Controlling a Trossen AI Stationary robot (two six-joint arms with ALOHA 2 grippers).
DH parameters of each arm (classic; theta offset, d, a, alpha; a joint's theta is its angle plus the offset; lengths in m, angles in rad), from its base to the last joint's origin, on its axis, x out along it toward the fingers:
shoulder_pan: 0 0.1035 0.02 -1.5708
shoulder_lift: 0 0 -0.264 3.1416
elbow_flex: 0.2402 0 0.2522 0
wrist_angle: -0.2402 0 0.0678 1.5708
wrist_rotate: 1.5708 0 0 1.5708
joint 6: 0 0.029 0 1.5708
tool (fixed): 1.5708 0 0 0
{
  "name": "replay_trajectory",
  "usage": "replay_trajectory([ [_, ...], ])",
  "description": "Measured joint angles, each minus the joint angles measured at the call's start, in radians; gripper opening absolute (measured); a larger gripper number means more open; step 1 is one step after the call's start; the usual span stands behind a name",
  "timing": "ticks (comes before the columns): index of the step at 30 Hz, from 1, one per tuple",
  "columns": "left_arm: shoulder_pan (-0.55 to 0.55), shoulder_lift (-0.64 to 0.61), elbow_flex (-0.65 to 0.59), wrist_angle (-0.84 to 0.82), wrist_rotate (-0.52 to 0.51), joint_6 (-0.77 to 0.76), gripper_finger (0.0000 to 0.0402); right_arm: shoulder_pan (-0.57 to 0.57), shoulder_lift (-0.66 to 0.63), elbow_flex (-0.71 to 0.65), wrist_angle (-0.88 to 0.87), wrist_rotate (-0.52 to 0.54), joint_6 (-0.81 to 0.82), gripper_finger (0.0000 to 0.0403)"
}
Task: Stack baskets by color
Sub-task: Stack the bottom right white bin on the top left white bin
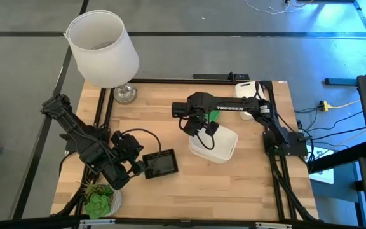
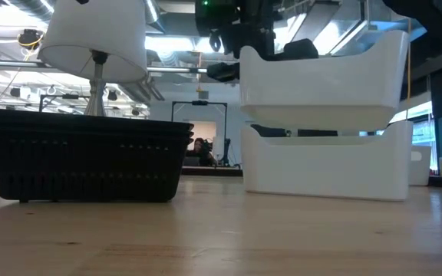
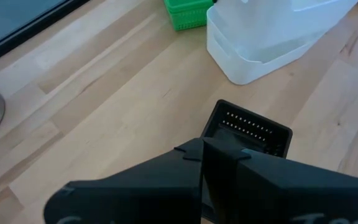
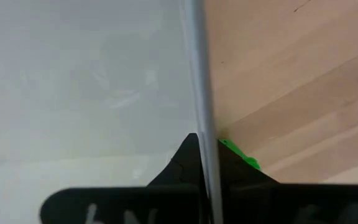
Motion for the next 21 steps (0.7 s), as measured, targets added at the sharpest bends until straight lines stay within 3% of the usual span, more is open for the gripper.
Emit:
replay_trajectory([
  [13, 0.0, 0.0, 0.0, 0.0, 0.0, 0.0, 0.0, -0.001, 0.0, -0.171, 0.07, 0.032, -0.058, 0.0],
  [21, 0.005, 0.0, 0.0, 0.0, -0.004, 0.0, 0.0, -0.001, 0.0, -0.15, 0.077, 0.035, -0.05, 0.0],
])
